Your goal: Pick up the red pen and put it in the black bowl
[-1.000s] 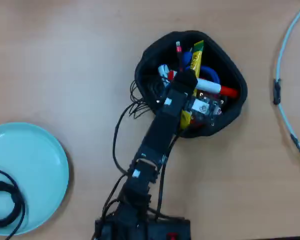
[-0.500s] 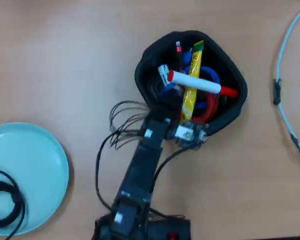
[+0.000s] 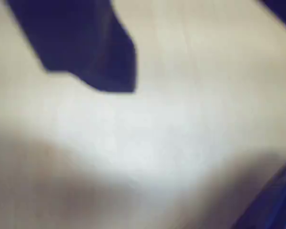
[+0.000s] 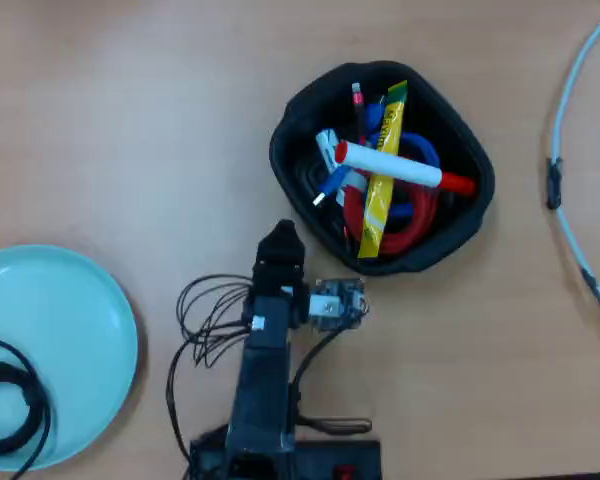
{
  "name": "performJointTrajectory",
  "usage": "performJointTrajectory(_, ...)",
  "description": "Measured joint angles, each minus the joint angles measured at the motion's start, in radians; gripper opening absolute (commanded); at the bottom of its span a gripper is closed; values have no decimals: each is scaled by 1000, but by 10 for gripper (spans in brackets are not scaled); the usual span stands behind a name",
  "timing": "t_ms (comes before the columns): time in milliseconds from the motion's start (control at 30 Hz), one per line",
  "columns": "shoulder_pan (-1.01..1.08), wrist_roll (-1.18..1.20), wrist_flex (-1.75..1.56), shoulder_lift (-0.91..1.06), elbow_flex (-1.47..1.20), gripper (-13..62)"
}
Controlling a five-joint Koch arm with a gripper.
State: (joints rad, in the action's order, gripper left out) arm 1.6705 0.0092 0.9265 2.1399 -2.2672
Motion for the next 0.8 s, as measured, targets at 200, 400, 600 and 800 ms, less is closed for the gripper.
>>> performJointTrajectory(200,-48,-2,-158,23,-206,439)
performJointTrajectory(400,-72,-18,-295,74,-413,438)
performJointTrajectory(600,-66,-41,-522,129,-569,437)
performJointTrajectory(800,-69,-41,-591,130,-644,437)
